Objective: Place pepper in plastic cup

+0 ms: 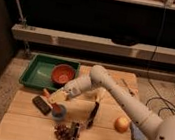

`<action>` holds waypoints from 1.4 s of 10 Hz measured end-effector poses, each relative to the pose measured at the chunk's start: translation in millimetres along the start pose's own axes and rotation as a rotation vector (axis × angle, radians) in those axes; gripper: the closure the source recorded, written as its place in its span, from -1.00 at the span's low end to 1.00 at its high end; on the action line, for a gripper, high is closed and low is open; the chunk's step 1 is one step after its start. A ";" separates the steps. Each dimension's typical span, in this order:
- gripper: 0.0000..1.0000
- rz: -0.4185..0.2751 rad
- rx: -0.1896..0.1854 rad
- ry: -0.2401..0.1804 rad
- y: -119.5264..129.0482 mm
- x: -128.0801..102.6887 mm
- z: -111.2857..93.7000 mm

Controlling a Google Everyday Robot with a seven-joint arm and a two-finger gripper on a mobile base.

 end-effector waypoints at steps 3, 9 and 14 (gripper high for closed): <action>0.93 0.002 -0.010 -0.005 4.8 -5.8 1.5; -0.27 -0.011 0.012 0.018 13.7 -22.0 -12.8; -0.60 0.016 -0.004 -0.008 17.4 -22.2 -12.4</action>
